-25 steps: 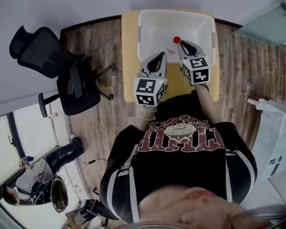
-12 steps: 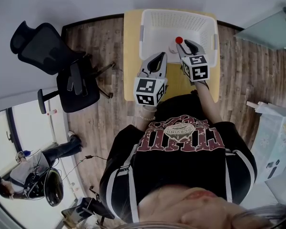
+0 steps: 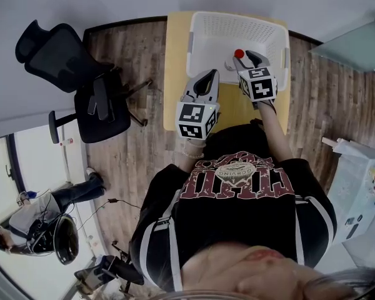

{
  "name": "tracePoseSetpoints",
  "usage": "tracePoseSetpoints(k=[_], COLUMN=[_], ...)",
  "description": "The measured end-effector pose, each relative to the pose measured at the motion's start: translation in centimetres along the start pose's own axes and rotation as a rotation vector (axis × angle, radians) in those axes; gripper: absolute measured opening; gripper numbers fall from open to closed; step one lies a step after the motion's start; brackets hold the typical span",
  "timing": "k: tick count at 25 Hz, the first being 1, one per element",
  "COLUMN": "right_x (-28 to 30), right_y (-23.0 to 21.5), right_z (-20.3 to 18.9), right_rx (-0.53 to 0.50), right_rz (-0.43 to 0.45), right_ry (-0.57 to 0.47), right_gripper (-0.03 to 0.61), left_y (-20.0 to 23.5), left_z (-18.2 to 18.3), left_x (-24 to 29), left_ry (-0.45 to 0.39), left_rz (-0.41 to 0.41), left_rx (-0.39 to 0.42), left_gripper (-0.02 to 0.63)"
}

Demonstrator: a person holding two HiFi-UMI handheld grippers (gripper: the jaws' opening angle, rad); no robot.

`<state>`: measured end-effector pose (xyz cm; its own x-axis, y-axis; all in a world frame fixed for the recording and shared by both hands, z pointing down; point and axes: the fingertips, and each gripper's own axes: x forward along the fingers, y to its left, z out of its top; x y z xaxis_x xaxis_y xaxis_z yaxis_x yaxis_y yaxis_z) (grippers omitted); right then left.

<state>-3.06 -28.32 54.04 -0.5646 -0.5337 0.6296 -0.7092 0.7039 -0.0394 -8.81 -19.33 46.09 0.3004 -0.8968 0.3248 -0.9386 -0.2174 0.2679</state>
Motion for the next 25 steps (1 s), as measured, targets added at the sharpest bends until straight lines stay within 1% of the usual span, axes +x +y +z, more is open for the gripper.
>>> tracePoseSetpoints(k=[12, 25], right_x=[1.8, 2.5], right_y=[0.2, 0.4], right_z=[-0.1, -0.7], right_rx=[-0.019, -0.010], right_rz=[0.015, 0.025], right_ry=[0.030, 0.042], right_gripper=[0.169, 0.169], left_y=[1.4, 2.0], left_z=[-0.3, -0.7], left_x=[-0.9, -1.7], left_ry=[-0.004, -0.005], left_rz=[0.037, 0.066], left_rx=[-0.018, -0.024], left_gripper=[0.048, 0.048])
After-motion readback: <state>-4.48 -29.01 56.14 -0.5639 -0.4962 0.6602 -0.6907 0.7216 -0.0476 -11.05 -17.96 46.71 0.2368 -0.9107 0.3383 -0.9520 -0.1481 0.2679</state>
